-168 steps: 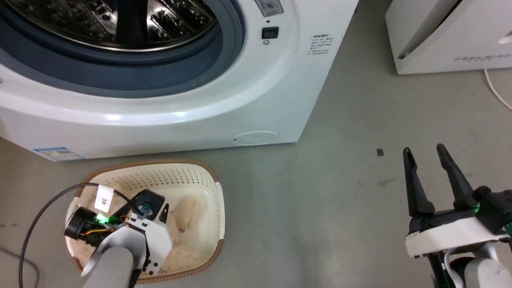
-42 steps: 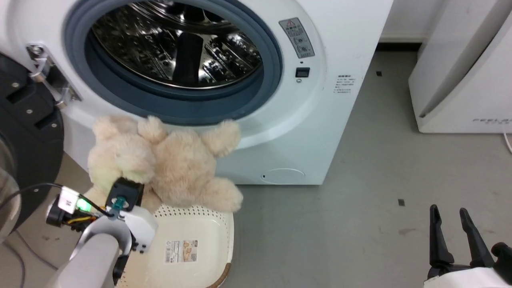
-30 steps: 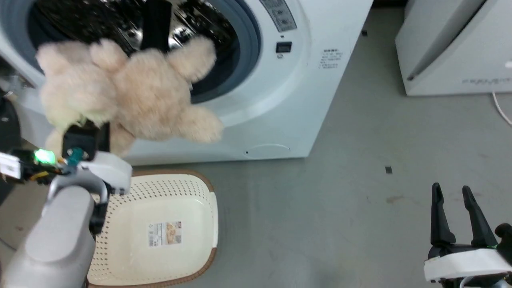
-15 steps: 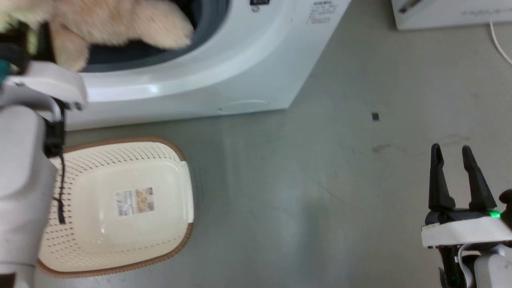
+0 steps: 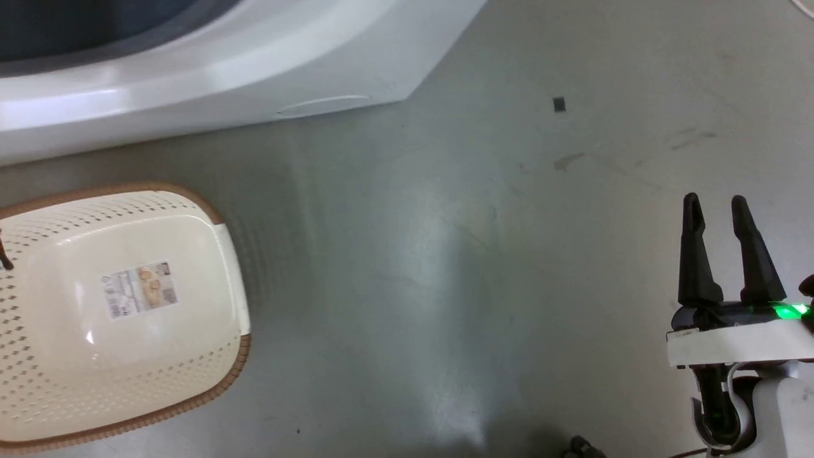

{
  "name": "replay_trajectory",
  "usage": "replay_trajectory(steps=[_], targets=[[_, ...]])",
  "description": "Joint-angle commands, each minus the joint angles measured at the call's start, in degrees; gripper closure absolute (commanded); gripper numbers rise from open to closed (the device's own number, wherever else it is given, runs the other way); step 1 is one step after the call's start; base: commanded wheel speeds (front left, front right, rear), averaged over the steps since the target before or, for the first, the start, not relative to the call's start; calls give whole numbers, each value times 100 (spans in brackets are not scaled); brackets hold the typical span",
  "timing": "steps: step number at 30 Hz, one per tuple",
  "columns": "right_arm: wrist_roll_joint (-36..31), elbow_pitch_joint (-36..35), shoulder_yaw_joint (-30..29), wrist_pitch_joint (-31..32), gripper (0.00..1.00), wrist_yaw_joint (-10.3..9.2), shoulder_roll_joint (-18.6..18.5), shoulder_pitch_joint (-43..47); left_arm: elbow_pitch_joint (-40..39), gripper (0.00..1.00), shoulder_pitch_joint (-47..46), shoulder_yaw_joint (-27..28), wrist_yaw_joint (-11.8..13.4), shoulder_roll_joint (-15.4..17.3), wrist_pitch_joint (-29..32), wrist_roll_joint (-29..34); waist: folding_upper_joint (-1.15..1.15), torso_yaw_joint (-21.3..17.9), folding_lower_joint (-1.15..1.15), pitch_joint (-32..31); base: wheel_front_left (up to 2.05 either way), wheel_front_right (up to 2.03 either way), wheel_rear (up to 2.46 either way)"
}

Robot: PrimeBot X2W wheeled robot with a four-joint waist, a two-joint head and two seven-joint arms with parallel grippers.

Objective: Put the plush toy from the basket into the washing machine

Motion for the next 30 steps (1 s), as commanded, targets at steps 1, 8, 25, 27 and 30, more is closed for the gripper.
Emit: replay_trajectory(steps=[1,8,25,27,30], targets=[[33,-25,28,-25,0,-4,-3,-113,14,100,-268,45,-12,52,-38,40,0,-125,-1,168,0,0,0],[107,-40,165,-25,0,-4,-3,-205,191,100,-829,144,1,130,-38,100,0,-225,-1,311,0,0,0],[41,89,180,-25,0,-4,-3,-110,869,0,-560,214,-218,-239,-38,-149,0,-71,-1,-102,0,0,0],[8,121,166,-25,0,-4,-3,-78,907,0,-418,258,-267,-338,-38,-226,0,-11,-1,-235,0,0,0],[-51,176,187,-25,0,-4,-3,-23,919,0,-132,324,-304,-454,-38,-293,0,64,-1,-474,0,0,0]])
